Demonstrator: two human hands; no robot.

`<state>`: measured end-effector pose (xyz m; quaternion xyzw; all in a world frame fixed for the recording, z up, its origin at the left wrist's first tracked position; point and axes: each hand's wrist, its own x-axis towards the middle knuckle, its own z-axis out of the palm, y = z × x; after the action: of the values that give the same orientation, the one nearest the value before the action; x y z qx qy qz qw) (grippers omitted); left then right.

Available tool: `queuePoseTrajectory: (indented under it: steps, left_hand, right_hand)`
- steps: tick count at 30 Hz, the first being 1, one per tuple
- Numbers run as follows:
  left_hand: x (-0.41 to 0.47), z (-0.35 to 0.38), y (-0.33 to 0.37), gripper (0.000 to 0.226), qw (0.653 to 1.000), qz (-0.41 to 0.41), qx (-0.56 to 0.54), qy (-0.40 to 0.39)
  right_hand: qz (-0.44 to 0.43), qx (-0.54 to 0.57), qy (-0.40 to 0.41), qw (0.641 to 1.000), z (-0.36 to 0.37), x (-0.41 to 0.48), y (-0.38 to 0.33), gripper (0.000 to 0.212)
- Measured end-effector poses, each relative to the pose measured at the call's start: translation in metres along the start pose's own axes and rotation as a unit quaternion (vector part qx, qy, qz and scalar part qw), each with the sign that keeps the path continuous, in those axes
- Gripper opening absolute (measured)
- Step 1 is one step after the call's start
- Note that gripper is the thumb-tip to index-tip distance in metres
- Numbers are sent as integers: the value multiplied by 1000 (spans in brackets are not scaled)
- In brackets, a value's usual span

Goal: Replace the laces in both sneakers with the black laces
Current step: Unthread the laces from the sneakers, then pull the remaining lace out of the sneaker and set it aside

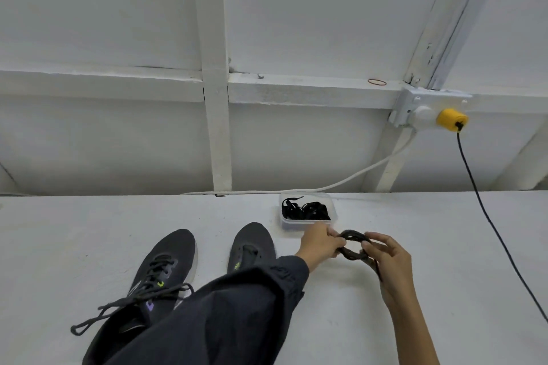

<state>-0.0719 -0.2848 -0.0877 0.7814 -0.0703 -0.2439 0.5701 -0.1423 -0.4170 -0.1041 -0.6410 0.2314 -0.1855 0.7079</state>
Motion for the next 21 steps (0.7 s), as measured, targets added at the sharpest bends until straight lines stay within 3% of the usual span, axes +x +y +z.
queuePoseTrajectory:
  steps: [3,7,10,14,17,19,21]
  left_hand:
    - [10,16,-8,9,992,5,126,2]
    - [21,31,-18,20,957,11,287,39]
    - [27,33,-27,22,932,40,355,62]
    - [28,26,-31,36,933,26,357,45]
    - [19,8,-12,49,941,1,334,-46]
    - [0,-15,8,53,955,19,279,-97]
    - [-27,-47,19,46,976,48,188,-96]
  right_hand:
    - [18,-56,30,998,-13,13,21,19]
    - [18,-165,59,984,-22,24,42,20]
    - [-29,-218,53,974,-17,24,47,20]
    - [-108,-321,54,939,-10,23,61,20]
    - [-112,-333,71,934,-5,19,65,25]
    - [-137,-333,94,928,0,11,59,38]
    - [-153,-295,98,938,14,-5,48,48]
